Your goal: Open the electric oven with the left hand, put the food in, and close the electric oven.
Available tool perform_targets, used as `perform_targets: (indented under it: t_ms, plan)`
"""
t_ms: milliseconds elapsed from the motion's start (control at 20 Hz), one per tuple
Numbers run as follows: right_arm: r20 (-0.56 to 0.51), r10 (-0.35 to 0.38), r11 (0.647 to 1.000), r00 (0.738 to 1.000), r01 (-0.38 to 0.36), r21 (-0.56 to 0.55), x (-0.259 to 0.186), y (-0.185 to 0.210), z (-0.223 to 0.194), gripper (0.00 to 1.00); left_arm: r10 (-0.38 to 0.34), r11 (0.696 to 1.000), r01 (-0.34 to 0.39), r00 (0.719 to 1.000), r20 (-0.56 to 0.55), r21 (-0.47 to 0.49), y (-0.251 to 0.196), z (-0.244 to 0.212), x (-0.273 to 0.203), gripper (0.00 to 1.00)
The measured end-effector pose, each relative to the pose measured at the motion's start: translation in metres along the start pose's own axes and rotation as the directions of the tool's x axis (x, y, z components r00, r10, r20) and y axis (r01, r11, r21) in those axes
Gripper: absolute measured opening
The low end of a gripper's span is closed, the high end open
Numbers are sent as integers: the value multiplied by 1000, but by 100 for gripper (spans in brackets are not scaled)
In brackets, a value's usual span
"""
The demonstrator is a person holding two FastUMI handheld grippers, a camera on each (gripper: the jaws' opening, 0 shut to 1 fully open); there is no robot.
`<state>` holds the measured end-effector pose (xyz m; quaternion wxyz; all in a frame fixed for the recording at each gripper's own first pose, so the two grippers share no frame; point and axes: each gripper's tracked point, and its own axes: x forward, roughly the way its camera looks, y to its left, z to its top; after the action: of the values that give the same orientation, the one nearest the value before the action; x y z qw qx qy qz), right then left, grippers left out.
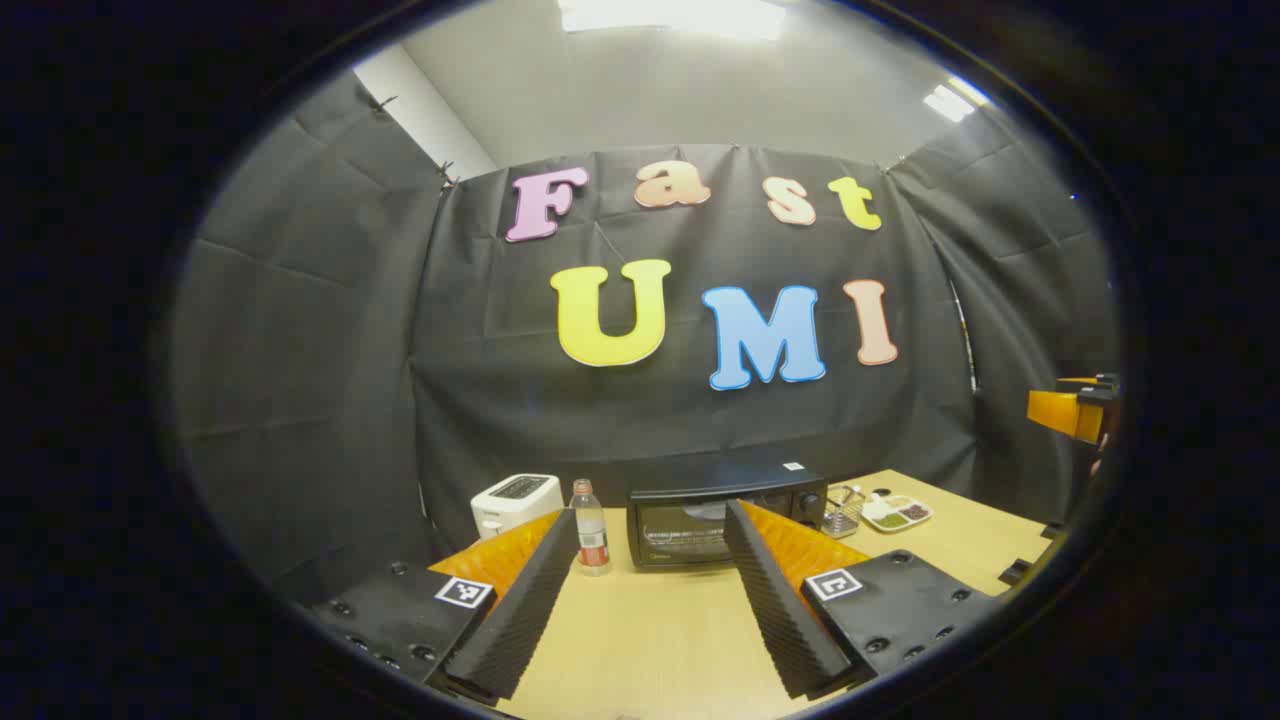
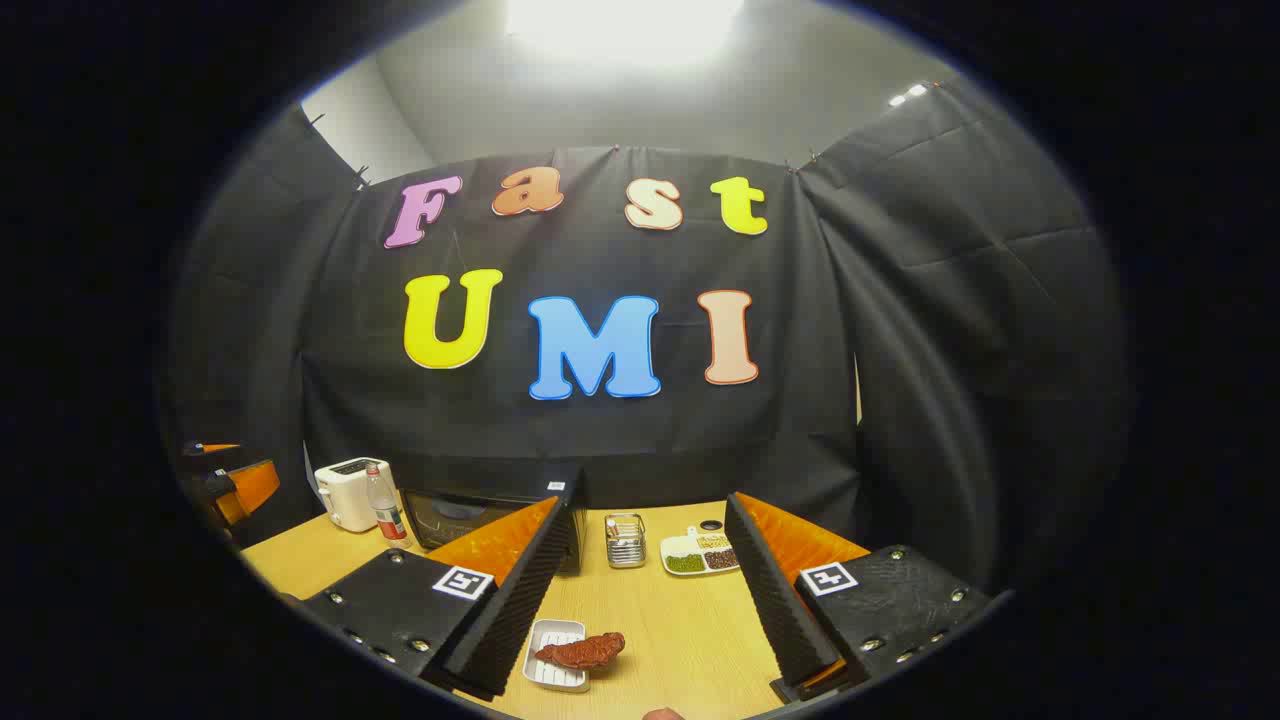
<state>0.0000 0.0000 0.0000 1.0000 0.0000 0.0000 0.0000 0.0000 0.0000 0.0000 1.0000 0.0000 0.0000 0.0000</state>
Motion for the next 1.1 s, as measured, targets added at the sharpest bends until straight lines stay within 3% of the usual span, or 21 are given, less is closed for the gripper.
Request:
perform_targets:
  t_ms: [50,400,550,600,1100]
  plan:
    - [-1,-5,1000,1000,5,-8,2,-3,0,96,0,1000,0,1000,0,1,-2,1,1,92]
    - [16,-8,1000,1000,8,6,9,-13,6,96,1,1000,-1,999,43,6,-14,20,0,92]
    - [13,9,1000,1000,-9,20,8,-15,5,96,2,1000,-3,999,45,18,-17,22,-1,92]
    - [6,12,1000,1000,-12,27,9,-16,2,96,2,1000,-3,999,46,16,-20,22,-1,98]
    - [30,94,995,995,-95,17,11,-27,-4,96,18,999,-21,996,87,33,-60,33,15,95]
